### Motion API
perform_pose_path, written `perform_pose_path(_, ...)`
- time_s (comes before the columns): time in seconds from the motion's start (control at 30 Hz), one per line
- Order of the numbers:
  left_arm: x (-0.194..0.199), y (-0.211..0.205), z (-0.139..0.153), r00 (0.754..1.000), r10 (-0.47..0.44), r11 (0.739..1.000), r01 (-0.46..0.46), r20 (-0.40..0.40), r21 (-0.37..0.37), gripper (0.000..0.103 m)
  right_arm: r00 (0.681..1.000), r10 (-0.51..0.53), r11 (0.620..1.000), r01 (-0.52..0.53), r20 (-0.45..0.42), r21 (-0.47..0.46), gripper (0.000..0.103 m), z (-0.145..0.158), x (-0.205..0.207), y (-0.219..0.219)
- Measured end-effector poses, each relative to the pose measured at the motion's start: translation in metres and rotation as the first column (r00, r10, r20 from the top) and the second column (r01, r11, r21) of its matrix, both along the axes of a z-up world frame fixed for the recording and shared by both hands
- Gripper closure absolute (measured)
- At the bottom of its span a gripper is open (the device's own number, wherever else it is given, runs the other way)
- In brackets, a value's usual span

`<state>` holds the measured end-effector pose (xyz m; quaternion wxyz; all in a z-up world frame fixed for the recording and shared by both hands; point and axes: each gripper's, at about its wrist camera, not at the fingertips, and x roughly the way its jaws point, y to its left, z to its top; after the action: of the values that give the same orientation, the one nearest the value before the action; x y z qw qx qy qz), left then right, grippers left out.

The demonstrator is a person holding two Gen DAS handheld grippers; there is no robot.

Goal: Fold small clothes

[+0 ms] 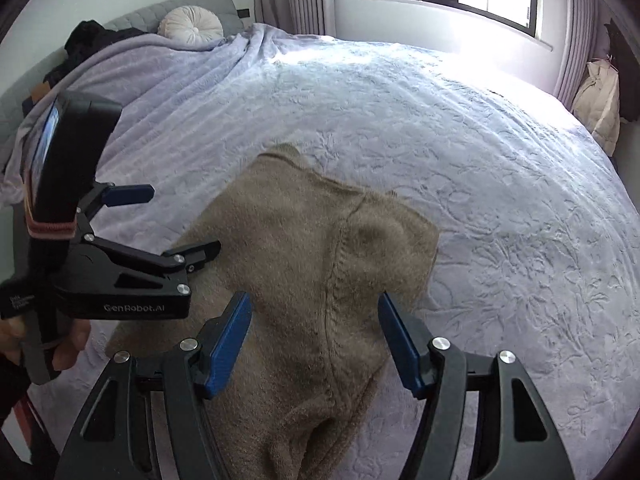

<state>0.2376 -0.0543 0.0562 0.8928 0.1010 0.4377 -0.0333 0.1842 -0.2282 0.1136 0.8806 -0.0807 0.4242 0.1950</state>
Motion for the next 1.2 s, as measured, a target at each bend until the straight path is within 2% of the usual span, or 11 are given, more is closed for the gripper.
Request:
perform_pose_path(0.1, 0.024, 0.007, -0.003, 0.999, 0.03, 0.999, -0.031, -0.028, -0.028, 0.003, 0.999, 0.038, 0.999, -0.039, -0.012, -0.019, 0.034, -0.001, 0.019, 0.007)
perform_pose_path(0.23, 0.052, 0.015, -0.02, 0.995, 0.055, 0.997, -0.059, -0.082, -0.053, 0.003, 0.988, 0.118, 0.993, -0.118, -0.1, 0.009, 0.034, -0.02, 0.047, 0.019)
perform_pose_path(0.3, 0.064, 0.014, -0.027, 0.994, 0.051, 0.997, -0.056, -0.101, -0.048, 0.003, 0.984, 0.136, 0.991, -0.137, -0.117, -0.002, 0.034, -0.031, 0.061, 0.022)
perform_pose_path(0.37, 0.074, 0.01, -0.032, 0.992, 0.051, 0.998, -0.055, -0.116, -0.031, 0.003, 0.982, 0.13, 0.991, -0.133, -0.138, -0.013, 0.034, -0.042, 0.077, 0.021)
perform_pose_path(0.43, 0.083, 0.007, -0.039, 0.99, 0.054, 0.998, -0.056, -0.131, -0.016, 0.002, 0.978, 0.12, 0.993, -0.119, -0.171, 0.017, 0.034, -0.053, 0.093, 0.016)
perform_pose_path(0.57, 0.095, 0.009, -0.048, 0.987, 0.056, 0.998, -0.061, -0.154, -0.03, 0.001, 0.979, 0.101, 0.995, -0.098, -0.175, 0.024, 0.034, -0.059, 0.104, 0.014)
perform_pose_path(0.7, 0.085, 0.012, -0.033, 0.99, 0.047, 0.998, -0.051, -0.136, -0.031, 0.001, 0.983, 0.086, 0.996, -0.09, -0.162, -0.017, 0.034, -0.052, 0.096, 0.017)
perform_pose_path(0.87, 0.051, 0.012, -0.009, 0.995, 0.009, 0.998, -0.015, -0.095, -0.06, 0.001, 0.991, 0.099, 0.994, -0.102, -0.095, -0.026, 0.034, -0.025, 0.059, 0.019)
perform_pose_path(1.03, 0.014, 0.013, -0.02, 0.994, 0.009, 0.999, -0.013, -0.108, -0.038, 0.001, 0.984, 0.134, 0.988, -0.142, -0.121, -0.055, 0.034, -0.034, 0.023, 0.026)
perform_pose_path(1.1, 0.003, 0.017, -0.026, 0.993, 0.017, 0.998, -0.024, -0.118, -0.056, 0.001, 0.986, 0.137, 0.985, -0.146, -0.099, -0.091, 0.034, -0.039, 0.005, 0.026)
perform_pose_path(1.2, -0.011, 0.02, -0.026, 0.994, 0.023, 0.997, -0.031, -0.11, -0.076, 0.001, 0.989, 0.127, 0.987, -0.134, -0.08, -0.091, 0.034, -0.038, -0.015, 0.019)
